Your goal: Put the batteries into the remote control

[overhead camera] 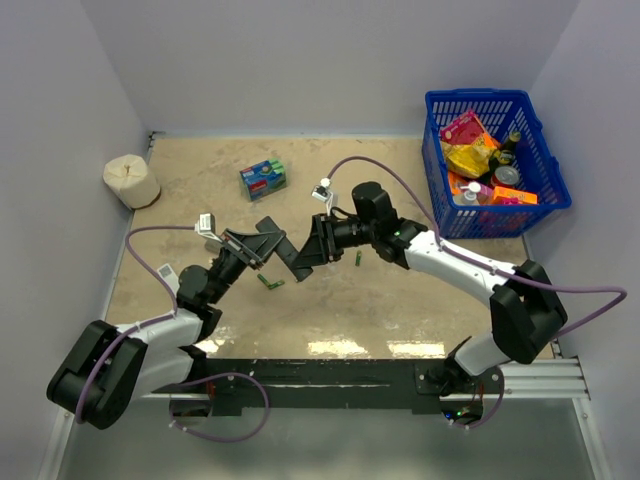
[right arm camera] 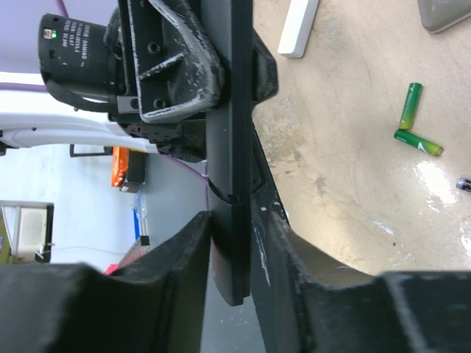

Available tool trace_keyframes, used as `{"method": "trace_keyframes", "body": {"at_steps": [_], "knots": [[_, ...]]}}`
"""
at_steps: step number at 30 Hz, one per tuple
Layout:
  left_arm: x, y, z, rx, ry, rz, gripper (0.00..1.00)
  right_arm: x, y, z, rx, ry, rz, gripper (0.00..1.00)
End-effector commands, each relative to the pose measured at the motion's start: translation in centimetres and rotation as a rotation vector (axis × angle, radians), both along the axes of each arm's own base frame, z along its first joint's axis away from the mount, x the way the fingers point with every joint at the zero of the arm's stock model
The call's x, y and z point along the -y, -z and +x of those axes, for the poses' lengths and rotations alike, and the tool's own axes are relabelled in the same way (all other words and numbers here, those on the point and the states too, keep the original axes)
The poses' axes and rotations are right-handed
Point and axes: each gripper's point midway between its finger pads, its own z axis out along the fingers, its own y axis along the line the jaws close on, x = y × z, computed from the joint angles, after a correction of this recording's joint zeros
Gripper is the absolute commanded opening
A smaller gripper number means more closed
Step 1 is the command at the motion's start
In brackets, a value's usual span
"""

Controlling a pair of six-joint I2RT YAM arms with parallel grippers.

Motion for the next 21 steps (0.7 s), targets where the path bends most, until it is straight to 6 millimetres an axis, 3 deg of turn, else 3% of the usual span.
{"method": "trace_keyframes", "body": {"at_steps": [1, 3, 11, 21], "knots": [[-2.2, -12.3, -6.3, 0.526, 0.035, -0.239, 0.00, 0.3, -1.2, 0.9, 0.046, 0.022, 0.044, 0.33], [-2.1, -12.5, -6.5, 0.537, 0.045, -0.236, 0.00, 0.1, -1.3, 0.9, 0.046, 0.018, 0.048, 0.29], [-2.1, -14.0, -7.7, 0.609, 0.076, -0.264, 0.00, -0.3, -1.8, 1.2, 0.043, 0.016, 0.066, 0.29], [-1.6, -14.5, -8.3, 0.638, 0.111, -0.260, 0.00, -0.9, -2.9, 2.4, 0.087, 0.025, 0.079, 0.29]]}}
